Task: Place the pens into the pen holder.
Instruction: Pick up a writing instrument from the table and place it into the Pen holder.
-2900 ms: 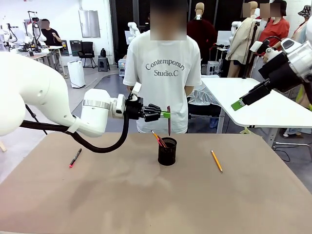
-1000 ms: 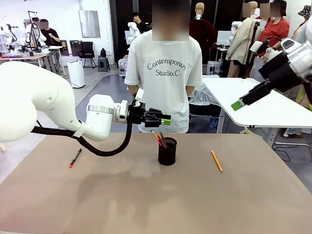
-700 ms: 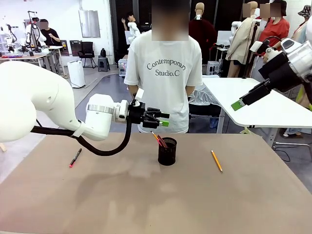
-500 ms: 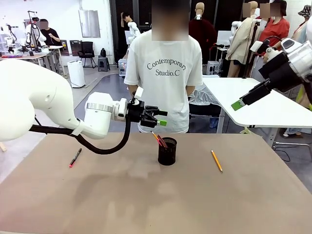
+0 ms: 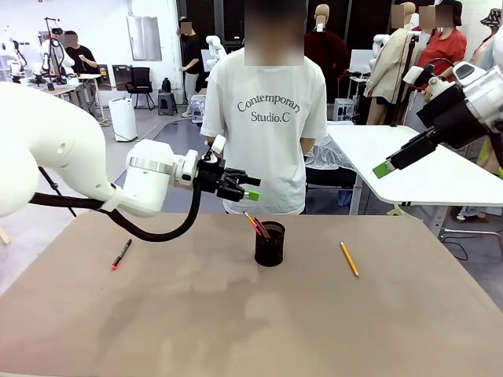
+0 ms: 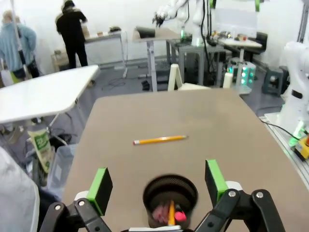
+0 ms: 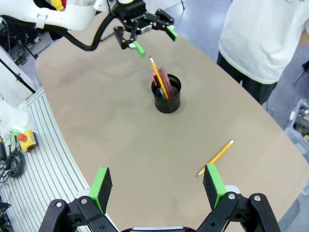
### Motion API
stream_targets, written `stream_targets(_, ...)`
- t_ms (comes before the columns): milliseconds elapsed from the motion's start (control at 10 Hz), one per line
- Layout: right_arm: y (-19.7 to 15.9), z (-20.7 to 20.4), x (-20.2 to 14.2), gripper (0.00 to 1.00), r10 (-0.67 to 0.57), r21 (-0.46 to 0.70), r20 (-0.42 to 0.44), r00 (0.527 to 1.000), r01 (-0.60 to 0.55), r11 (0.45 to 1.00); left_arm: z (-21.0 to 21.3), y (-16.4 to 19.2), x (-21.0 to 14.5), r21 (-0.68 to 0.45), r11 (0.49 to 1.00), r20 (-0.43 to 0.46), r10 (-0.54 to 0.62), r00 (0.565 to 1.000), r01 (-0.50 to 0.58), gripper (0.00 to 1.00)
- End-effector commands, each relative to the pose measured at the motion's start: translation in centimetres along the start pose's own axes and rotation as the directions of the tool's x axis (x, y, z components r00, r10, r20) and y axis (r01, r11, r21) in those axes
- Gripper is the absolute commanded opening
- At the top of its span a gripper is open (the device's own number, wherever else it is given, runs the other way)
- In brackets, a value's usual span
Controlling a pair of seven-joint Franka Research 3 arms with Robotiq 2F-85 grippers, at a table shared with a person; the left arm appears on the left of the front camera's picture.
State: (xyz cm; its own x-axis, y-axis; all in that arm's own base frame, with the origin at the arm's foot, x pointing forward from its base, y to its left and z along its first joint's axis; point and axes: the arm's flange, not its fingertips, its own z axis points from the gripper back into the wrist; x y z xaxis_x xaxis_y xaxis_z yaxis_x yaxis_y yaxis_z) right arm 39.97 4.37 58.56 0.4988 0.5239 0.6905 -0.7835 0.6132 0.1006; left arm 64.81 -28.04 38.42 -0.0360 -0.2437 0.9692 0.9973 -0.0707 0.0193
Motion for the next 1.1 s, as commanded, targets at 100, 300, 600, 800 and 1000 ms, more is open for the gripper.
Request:
stream_targets(100, -0.1, -0.1, 0.2, 1.0, -0.005, 0.017, 0.025, 1.0, 0.004, 1.0, 4.7, -3.4, 1.7, -0.024, 1.0, -0.228, 0.006, 0.974, -0.011, 1.0)
stream_targets(300, -0.1, -0.1, 0.2, 1.0, -0.005, 0.017, 0.025, 1.0, 0.004, 1.0, 7.7, -4.6, 2.1, 0.05, 0.999, -0.326, 0.011, 0.945, 0.006, 1.0)
stream_targets(600, -0.1, -0.1, 0.2, 1.0, -0.005, 0.017, 0.025, 1.0, 0.004, 1.0, 12.2, -6.3, 3.3, 0.169, 0.986, -0.385, 0.059, 0.921, 0.008, 1.0)
stream_targets(800, -0.1, -0.1, 0.2, 1.0, -0.005, 0.017, 0.025, 1.0, 0.004, 1.0, 15.7, -7.6, 4.1, 0.147, 0.988, -0.39, 0.109, 0.914, -0.055, 1.0)
stream_targets(1000, -0.1, -0.1, 0.2, 1.0, -0.005, 0.017, 0.025, 1.0, 0.004, 1.0, 18.1, -7.9, 4.4, 0.082, 0.995, -0.39, 0.091, 0.916, -0.064, 1.0)
